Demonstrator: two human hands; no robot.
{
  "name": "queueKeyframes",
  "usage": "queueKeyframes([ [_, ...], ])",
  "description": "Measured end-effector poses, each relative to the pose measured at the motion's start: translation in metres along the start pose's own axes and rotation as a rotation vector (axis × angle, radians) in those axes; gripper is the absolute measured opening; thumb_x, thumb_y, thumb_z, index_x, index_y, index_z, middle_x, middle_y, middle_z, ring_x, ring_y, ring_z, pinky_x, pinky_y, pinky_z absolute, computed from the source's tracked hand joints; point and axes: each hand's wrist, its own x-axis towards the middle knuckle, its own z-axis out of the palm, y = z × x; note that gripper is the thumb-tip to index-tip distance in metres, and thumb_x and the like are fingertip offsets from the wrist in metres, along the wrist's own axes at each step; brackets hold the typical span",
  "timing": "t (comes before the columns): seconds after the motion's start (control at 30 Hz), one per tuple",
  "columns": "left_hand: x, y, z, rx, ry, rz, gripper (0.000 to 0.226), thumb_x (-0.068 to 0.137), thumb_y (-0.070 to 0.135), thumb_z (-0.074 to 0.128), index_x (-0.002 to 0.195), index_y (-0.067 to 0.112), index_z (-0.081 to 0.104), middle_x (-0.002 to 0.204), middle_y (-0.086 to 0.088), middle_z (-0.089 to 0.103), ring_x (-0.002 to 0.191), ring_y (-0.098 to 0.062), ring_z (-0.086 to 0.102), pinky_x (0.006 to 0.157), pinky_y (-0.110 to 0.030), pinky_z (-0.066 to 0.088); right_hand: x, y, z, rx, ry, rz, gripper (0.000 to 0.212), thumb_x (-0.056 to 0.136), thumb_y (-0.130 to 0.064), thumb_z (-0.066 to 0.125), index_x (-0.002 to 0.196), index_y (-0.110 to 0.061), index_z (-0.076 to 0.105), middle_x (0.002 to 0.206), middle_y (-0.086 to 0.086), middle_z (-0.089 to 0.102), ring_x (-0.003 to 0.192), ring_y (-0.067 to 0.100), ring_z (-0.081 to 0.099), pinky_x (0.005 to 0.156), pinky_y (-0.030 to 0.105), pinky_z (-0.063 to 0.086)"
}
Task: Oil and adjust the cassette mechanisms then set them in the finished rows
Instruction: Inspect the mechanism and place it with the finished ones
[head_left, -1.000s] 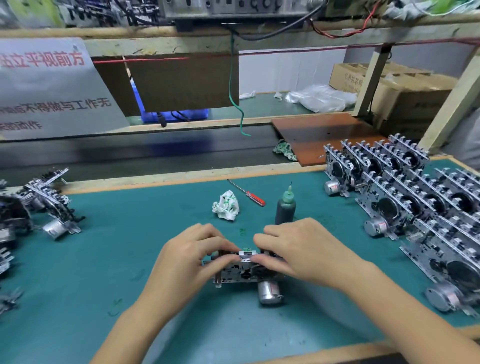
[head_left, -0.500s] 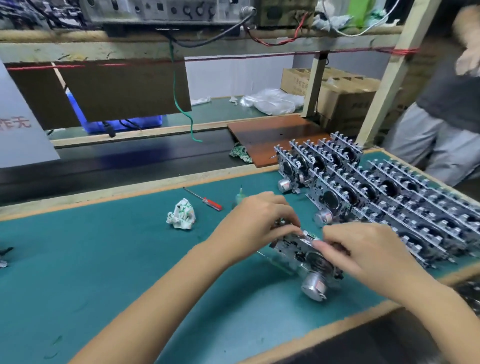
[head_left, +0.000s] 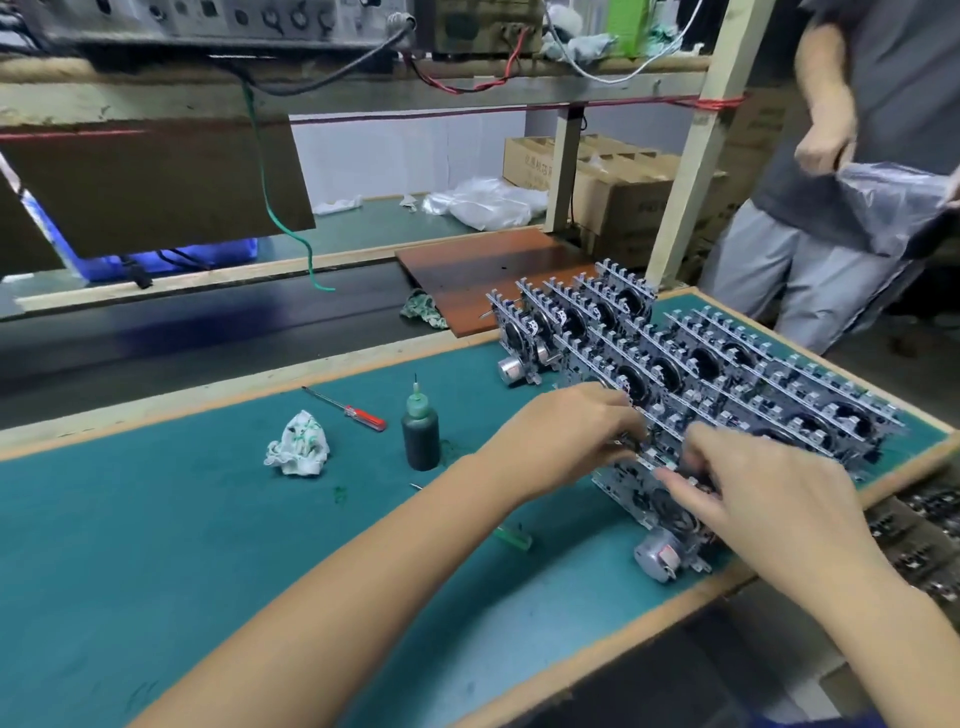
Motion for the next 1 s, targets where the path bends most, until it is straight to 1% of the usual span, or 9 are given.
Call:
queueKeyframes([
  [0.1, -0.025, -0.002, -0.003, -0.042, 0.096, -0.032, 0.039, 0.091, 0.027, 0.062, 0.128, 0.016, 0.056, 0.129, -0.002, 0.054, 0.117, -0.018, 0.048, 0.092, -0.033, 0.042, 0.005, -0.015, -0.015, 0.170, 0.142, -0.074, 0.036, 0.082, -0.055, 0.053, 0.074, -0.019, 0.052, 0.055, -0.010, 0.041, 0.041, 0.019, 0.049, 0.037, 0.024, 0.030],
  [0.2, -0.073, -0.011, -0.011, -0.129, 0.190, -0.170, 0.034, 0.090, 0.030, 0.063, 0.122, 0.019, 0.060, 0.123, 0.003, 0.057, 0.113, -0.013, 0.049, 0.093, -0.033, 0.042, 0.012, -0.052, -0.017, 0.346, 0.151, -0.207, 0.033, 0.085, -0.051, 0.046, 0.074, -0.022, 0.055, 0.059, -0.015, 0.035, 0.044, 0.014, 0.050, 0.039, 0.024, 0.031],
  [0.33, -0.168, -0.029, -0.022, -0.168, 0.283, -0.477, 0.021, 0.088, 0.033, 0.066, 0.107, 0.025, 0.068, 0.110, 0.015, 0.061, 0.107, -0.003, 0.053, 0.092, -0.031, 0.043, 0.023, -0.125, -0.001, 0.443, 0.006, -0.449, 0.032, 0.086, -0.052, 0.040, 0.081, -0.026, 0.058, 0.065, -0.015, 0.046, 0.061, 0.010, 0.058, 0.049, 0.026, 0.035],
  [0.47, -0.269, -0.035, -0.045, -0.042, 0.359, -0.785, 0.017, 0.085, 0.028, 0.070, 0.101, 0.034, 0.067, 0.104, 0.029, 0.056, 0.103, 0.005, 0.052, 0.093, -0.020, 0.039, 0.033, -0.216, 0.017, 0.600, -0.194, -0.770, 0.029, 0.094, -0.051, 0.038, 0.110, -0.029, 0.048, 0.098, -0.011, 0.054, 0.099, 0.012, 0.051, 0.070, 0.030, 0.033],
  [0.57, -0.333, -0.025, -0.070, 0.094, 0.389, -0.958, 0.014, 0.085, 0.039, 0.067, 0.098, 0.033, 0.065, 0.102, 0.024, 0.057, 0.100, 0.002, 0.051, 0.089, -0.012, 0.035, 0.036, -0.287, 0.015, 0.674, -0.250, -0.968, 0.029, 0.096, -0.045, 0.042, 0.114, -0.025, 0.048, 0.109, -0.005, 0.055, 0.106, 0.015, 0.047, 0.074, 0.031, 0.034],
  [0.67, -0.388, -0.009, -0.094, 0.280, 0.396, -1.085, 0.045, 0.080, 0.050, 0.048, 0.101, 0.017, 0.071, 0.104, 0.007, 0.063, 0.101, -0.011, 0.056, 0.090, -0.029, 0.042, 0.029, -0.354, 0.006, 0.729, -0.271, -1.128, 0.029, 0.095, -0.039, 0.047, 0.117, -0.020, 0.050, 0.114, 0.000, 0.056, 0.109, 0.019, 0.047, 0.079, 0.034, 0.038],
  [0.77, -0.435, 0.003, -0.111, 0.521, 0.416, -1.211, 0.058, 0.083, 0.058, 0.045, 0.105, 0.010, 0.070, 0.109, -0.007, 0.063, 0.099, -0.029, 0.061, 0.089, -0.043, 0.045, 0.017, -0.411, -0.005, 0.840, -0.323, -1.195, 0.033, 0.094, -0.031, 0.053, 0.123, -0.016, 0.050, 0.118, 0.005, 0.055, 0.112, 0.023, 0.047, 0.085, 0.038, 0.042],
  [0.87, -0.481, 0.011, -0.132, 0.702, 0.458, -1.368, 0.068, 0.085, 0.067, 0.041, 0.108, 0.009, 0.067, 0.108, -0.012, 0.060, 0.096, -0.033, 0.056, 0.084, -0.051, 0.046, 0.007, -0.466, -0.018, 0.994, -0.426, -1.148, 0.048, 0.094, -0.019, 0.052, 0.139, -0.012, 0.038, 0.131, 0.013, 0.048, 0.122, 0.029, 0.041, 0.097, 0.041, 0.037],
  [1.0, -0.519, 0.018, -0.146, 0.563, 0.291, -1.690, 0.066, 0.069, 0.067, 0.055, 0.104, 0.012, 0.068, 0.099, -0.012, 0.067, 0.089, -0.035, 0.064, 0.074, -0.049, 0.052, 0.001, -0.518, -0.026, 1.102, -0.660, -0.997, 0.058, 0.095, -0.015, 0.047, 0.148, -0.010, 0.023, 0.144, 0.017, 0.037, 0.130, 0.034, 0.035, 0.104, 0.043, 0.034],
])
